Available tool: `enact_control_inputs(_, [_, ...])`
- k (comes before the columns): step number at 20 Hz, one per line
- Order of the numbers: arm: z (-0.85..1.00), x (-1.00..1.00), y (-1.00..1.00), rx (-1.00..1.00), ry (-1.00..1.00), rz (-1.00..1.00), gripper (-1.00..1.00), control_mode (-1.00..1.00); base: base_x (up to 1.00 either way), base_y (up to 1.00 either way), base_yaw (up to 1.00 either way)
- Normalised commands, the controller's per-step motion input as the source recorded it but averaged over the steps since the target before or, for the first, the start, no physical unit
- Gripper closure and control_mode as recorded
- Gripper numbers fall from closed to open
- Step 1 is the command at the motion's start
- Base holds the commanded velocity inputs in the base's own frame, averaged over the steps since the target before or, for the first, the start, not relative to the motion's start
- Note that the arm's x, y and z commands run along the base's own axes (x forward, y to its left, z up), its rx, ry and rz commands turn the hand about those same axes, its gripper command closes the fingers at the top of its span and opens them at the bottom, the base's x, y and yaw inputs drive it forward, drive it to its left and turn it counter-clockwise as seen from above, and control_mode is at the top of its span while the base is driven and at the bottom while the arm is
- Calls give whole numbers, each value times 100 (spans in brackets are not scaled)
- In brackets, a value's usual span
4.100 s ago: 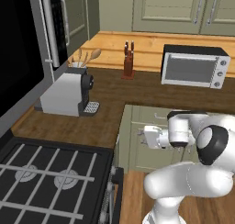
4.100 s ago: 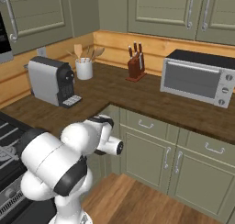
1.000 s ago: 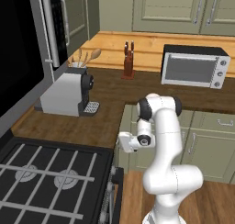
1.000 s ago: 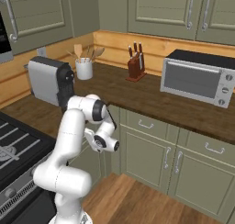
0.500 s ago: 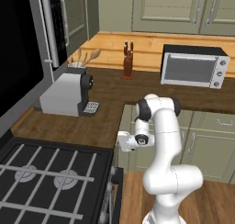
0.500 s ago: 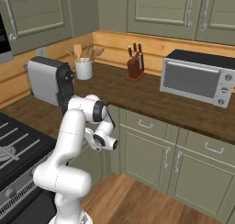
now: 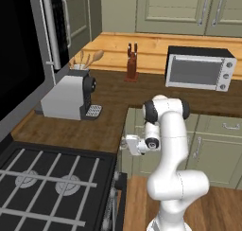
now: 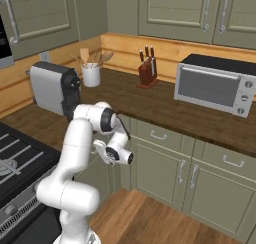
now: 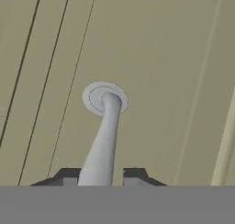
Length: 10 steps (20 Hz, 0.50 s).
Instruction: Take a straw from the drawer in front and place it inside the glass cup on the dining counter.
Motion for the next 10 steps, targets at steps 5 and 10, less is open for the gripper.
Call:
enact_control_inputs(5, [0,-62,-98,0,-2,0,100,-100,0,0,0])
enact_control_inputs(10, [0,-58,-100,0,0,0,100,-100,0,0,0])
